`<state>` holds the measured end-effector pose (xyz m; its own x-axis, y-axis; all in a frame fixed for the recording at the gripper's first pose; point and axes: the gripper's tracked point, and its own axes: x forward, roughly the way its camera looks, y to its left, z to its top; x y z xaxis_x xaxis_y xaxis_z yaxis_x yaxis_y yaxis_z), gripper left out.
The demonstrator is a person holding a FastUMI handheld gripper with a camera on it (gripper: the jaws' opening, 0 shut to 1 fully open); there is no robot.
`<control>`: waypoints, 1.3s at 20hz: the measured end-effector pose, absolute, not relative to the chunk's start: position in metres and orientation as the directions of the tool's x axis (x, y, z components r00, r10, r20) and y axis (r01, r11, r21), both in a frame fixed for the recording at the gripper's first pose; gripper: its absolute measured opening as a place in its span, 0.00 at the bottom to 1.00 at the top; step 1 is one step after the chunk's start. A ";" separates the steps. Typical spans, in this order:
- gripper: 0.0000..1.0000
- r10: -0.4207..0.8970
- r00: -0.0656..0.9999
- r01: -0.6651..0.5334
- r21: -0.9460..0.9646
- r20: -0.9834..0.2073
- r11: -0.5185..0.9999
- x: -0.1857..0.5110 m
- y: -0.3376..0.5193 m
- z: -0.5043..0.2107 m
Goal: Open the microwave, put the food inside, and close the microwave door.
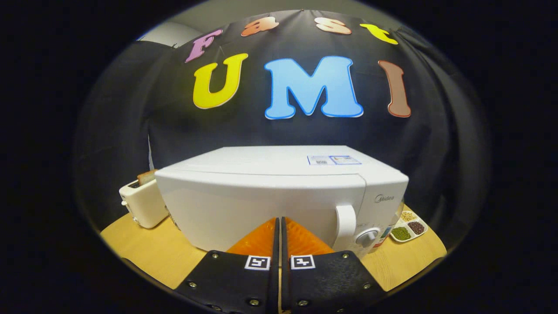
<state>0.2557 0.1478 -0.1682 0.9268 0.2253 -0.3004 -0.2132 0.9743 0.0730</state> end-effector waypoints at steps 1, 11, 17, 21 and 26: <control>0.03 0.217 0.936 -0.204 0.076 -0.277 0.976 0.246 0.146 -0.153; 0.06 0.169 0.965 -0.145 0.130 -0.201 0.981 0.112 0.118 -0.084; 0.74 0.210 0.964 -0.199 0.086 -0.160 0.976 0.035 0.117 -0.066; 0.98 0.170 0.977 -0.164 0.056 -0.127 0.985 0.004 0.104 -0.056; 0.98 0.145 0.984 -0.142 0.038 -0.101 0.989 -0.017 0.096 -0.047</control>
<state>-0.0172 0.0956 -0.0465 0.9842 0.1452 -0.1013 -0.1420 0.9891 0.0378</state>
